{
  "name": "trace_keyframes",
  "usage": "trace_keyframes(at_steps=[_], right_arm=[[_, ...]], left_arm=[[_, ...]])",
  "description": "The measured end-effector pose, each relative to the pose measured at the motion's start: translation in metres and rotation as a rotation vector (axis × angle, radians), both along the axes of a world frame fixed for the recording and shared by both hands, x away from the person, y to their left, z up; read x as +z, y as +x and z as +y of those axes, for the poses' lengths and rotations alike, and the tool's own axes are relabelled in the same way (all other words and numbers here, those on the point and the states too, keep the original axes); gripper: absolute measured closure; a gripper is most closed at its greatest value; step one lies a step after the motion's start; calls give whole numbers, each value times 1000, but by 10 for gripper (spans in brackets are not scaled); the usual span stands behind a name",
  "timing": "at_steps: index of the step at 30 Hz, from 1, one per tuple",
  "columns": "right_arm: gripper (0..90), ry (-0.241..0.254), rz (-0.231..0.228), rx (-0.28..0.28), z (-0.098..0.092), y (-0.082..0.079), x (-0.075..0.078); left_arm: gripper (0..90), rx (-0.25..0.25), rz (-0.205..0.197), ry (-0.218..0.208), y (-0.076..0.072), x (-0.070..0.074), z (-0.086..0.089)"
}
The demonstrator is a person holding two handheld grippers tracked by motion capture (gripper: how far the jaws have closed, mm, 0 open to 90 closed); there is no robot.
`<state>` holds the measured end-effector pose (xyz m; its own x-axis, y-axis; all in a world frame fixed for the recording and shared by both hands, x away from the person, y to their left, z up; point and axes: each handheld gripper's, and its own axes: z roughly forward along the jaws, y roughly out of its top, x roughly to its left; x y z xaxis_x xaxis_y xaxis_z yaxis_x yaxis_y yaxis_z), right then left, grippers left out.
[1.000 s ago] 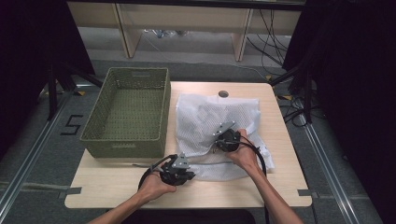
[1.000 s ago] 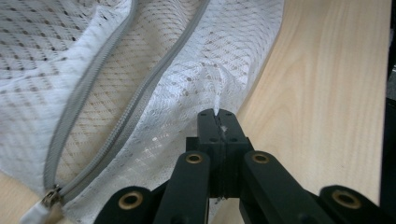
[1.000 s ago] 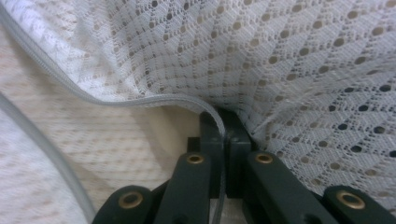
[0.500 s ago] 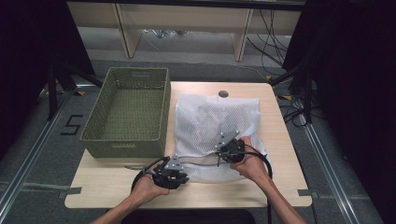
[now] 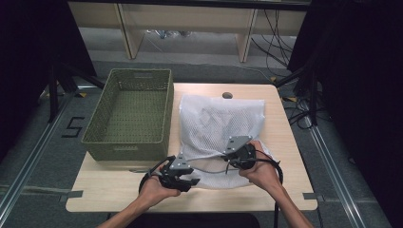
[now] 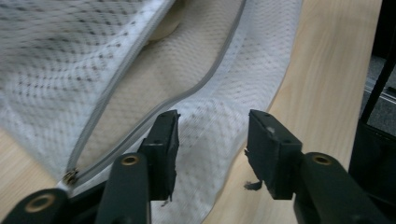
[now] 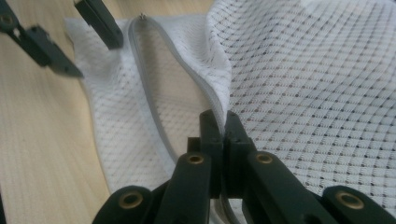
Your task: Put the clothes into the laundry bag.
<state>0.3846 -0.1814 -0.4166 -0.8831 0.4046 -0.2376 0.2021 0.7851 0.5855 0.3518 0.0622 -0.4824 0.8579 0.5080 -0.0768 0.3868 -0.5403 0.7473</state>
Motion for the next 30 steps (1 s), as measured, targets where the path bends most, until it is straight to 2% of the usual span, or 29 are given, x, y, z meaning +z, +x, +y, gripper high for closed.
trace_keyframes(at_steps=[1, 4, 5, 7, 8, 9, 11, 12, 13, 14, 15, 16, 21, 22, 23, 25, 27, 30], right_arm=[[900, 2, -5, -1, 0, -1, 1], [900, -27, -23, 17, 0, -4, 0], [900, -36, -18, 23, 1, -5, -1], [900, -49, -11, 24, 1, -7, -6], [900, -57, -9, 32, 0, -7, -8], [900, -62, -5, 39, 0, -7, -10], [900, -73, 20, 39, 1, -9, -16], [900, -75, 26, 40, 1, -9, -20], [900, -86, 41, 21, 1, -12, -24], [900, -92, 40, 46, 2, -11, -27], [900, -99, 47, 37, 2, -12, -31], [900, -110, 62, 31, 2, -12, -34], [900, -146, 66, 19, 0, -8, -48], [900, -149, 73, 17, 0, -7, -50], [900, -150, 74, 17, -1, -6, -51], [899, -152, 71, 22, -1, -5, -53], [884, -149, 76, 12, -1, -6, -54], [822, -132, 78, -1, -2, -7, -52]], left_arm=[[499, -2, 3, -9, -2, 0, -2], [464, -13, -5, 4, -5, 3, 0], [456, 5, 7, -6, -7, 2, 1], [446, 3, 13, -17, -8, 4, 6], [445, -7, 29, -42, -9, 4, 7], [445, 22, 14, -18, -9, 5, 13], [437, 44, 10, -10, -10, 6, 19], [431, 48, 5, 3, -10, 7, 24], [431, 54, 8, -2, -11, 7, 26], [428, 56, 0, 12, -12, 7, 31], [424, 59, -1, 17, -13, 7, 34], [422, 60, 2, 7, -14, 6, 37], [412, 76, -5, 44, -22, 5, 54], [410, 81, -2, 38, -23, 4, 56], [409, 87, -7, 58, -24, 4, 60], [401, 99, -15, 69, -26, 3, 65], [382, 107, -15, 58, -27, 1, 68], [378, 113, -23, 76, -28, 2, 70]])
